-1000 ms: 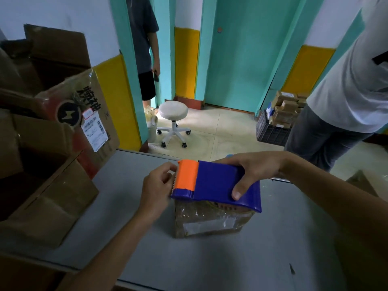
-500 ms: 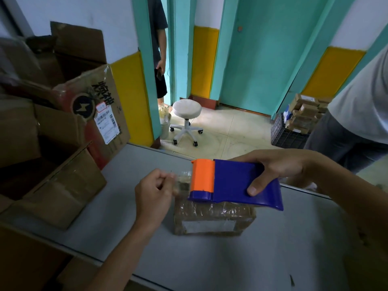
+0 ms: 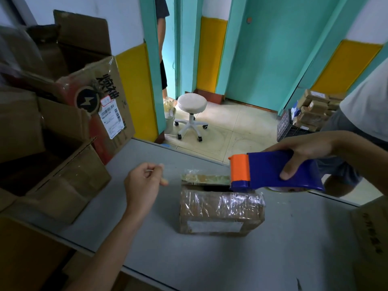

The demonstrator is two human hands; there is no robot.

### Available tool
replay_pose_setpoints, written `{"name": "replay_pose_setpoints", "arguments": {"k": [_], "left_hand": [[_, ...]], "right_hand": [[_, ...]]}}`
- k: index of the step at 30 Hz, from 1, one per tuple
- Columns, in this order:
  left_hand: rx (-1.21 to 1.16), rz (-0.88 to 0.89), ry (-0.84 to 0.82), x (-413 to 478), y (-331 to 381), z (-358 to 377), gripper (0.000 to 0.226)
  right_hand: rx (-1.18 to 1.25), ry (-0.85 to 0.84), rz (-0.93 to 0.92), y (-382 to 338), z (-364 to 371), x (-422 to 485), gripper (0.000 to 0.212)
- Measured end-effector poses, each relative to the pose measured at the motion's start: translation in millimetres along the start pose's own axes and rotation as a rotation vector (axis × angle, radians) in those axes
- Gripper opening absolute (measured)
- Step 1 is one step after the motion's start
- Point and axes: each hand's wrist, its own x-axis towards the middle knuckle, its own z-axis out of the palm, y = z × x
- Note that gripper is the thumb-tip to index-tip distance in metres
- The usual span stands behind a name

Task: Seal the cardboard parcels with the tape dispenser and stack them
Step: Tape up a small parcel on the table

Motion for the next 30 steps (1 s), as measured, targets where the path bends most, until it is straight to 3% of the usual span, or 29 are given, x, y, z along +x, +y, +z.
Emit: {"name": "replay_pose_setpoints", "arguments": {"k": [9, 16, 21, 24, 27, 29, 30], "left_hand": [[0.155, 0.002, -0.039, -9, -28, 2, 0.027], [0.166, 0.030, 0.010, -11, -54, 9, 0.028], [0.140, -0.128, -0.210, -16, -89, 37, 0.018], [0.248, -0.148, -0.314, -17, -95, 44, 0.022], [0.722, -0.113, -0.529, -7, -87, 32, 0.036], [0.738, -0.042, -0.495, 2, -62, 22, 0.050], [0.664, 0.086, -0.489, 5, -44, 21, 0.063]], "right_hand": [[-0.032, -0.112, 0.148, 1, 5, 57, 0.065], [0.000, -0.096, 0.177, 2, 11, 59, 0.059], [-0.012, -0.076, 0.178, -2, 17, 59, 0.054], [-0.027, -0.060, 0.173, -1, 18, 60, 0.059], [-0.033, -0.048, 0.164, 0, 18, 60, 0.060], [-0.047, -0.045, 0.157, 1, 20, 60, 0.061], [-0.048, -0.039, 0.157, 3, 20, 59, 0.062]]}}
